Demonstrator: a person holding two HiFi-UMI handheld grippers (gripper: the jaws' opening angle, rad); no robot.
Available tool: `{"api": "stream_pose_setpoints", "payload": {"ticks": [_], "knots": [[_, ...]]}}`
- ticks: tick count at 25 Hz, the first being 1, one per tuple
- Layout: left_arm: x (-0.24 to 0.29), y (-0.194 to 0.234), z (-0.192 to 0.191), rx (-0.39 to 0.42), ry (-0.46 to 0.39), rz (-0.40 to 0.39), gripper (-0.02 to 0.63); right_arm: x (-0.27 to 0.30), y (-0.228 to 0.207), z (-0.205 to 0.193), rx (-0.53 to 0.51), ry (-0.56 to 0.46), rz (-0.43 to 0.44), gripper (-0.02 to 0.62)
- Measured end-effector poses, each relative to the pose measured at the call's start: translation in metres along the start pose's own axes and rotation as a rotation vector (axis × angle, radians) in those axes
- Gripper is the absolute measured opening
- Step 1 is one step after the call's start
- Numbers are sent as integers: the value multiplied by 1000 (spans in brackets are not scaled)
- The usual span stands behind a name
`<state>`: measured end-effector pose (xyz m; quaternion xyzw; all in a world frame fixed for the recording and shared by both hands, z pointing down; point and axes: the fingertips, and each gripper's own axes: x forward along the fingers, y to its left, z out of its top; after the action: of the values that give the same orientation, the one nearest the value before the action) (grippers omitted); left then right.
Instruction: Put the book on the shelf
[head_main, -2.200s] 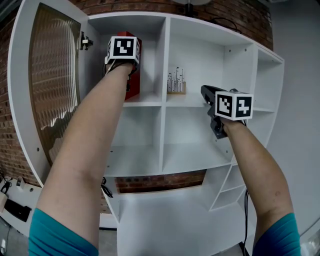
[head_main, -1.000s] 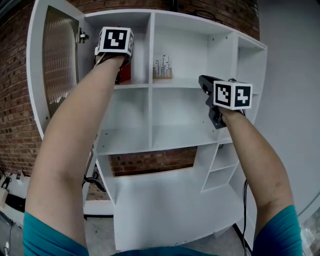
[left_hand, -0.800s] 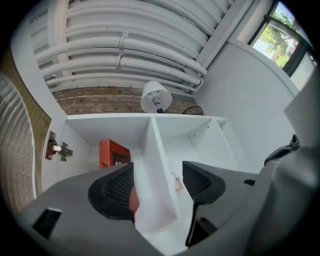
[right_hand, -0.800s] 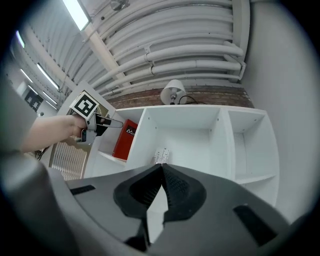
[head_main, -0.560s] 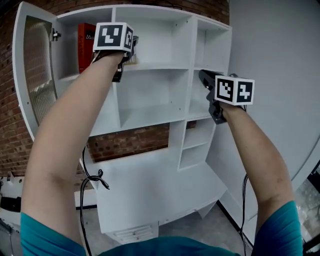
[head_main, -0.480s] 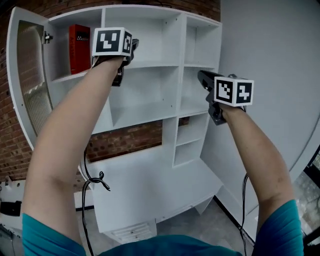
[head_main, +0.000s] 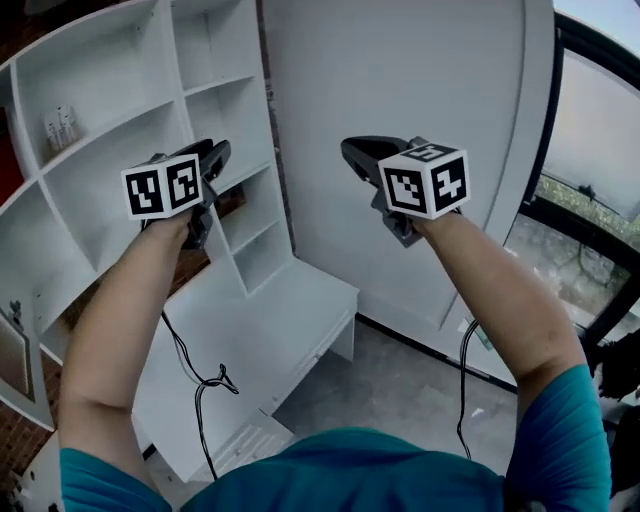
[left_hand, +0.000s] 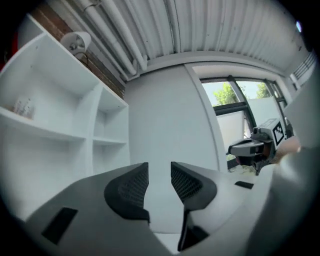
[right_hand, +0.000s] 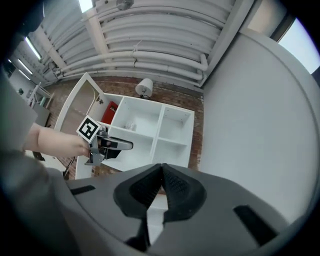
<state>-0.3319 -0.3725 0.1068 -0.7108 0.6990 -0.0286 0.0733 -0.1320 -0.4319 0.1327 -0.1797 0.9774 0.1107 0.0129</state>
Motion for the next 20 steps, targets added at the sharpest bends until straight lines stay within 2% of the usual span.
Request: {"api": "stream_pose_setpoints", "payload": {"ticks": [3, 5, 9, 12, 15, 20], "knots": [[27, -74, -50, -48, -1, -169, 125, -61, -26, -50, 57, 46, -98, 23], [33, -114, -73, -51, -10, -261, 105, -93, -35, -75, 86, 63, -150, 23], [37, -170, -105, -70, -47, -404, 70, -137, -46, -115, 100, 88, -228, 23], [30, -212, -143, -91, -53, -506, 41, -174, -37, -156, 101, 133, -270, 23], [18, -250, -200, -91, 2, -585, 26, -204, -16, -201, 74, 206, -274, 23], [-3, -295, -294, -157, 115, -656, 20, -246, 26, -281, 97, 293, -255, 23]]}}
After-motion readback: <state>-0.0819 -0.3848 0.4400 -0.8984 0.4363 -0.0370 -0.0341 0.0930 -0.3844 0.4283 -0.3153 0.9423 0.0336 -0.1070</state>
